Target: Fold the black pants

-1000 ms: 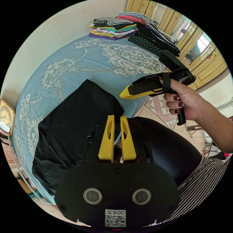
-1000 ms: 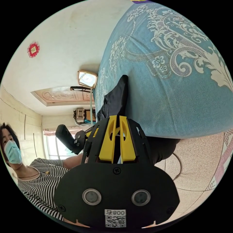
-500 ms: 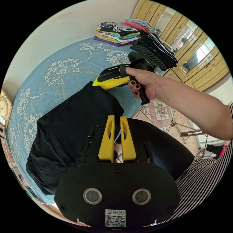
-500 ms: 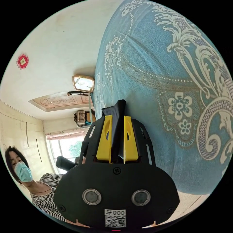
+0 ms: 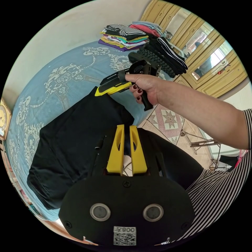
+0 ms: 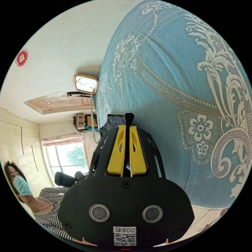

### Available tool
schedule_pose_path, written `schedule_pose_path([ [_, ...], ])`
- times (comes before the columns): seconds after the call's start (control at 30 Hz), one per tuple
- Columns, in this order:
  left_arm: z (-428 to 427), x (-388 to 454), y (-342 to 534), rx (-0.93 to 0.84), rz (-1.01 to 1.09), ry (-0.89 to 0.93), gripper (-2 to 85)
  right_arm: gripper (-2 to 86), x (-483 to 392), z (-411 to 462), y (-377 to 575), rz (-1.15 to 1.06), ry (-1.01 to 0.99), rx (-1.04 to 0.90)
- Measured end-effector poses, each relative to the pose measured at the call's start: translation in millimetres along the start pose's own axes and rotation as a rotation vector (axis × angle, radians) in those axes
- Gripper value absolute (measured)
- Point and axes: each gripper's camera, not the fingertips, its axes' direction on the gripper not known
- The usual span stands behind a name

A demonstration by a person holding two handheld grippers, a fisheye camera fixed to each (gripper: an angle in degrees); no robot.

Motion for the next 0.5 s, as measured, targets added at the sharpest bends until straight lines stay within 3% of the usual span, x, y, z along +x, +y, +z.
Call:
schedule_pose_path([
  [0.5,-71,103,-12,0.031,0.139,0.063,2.7,1.8,34,-32,69,0.048,0.023,0.126],
])
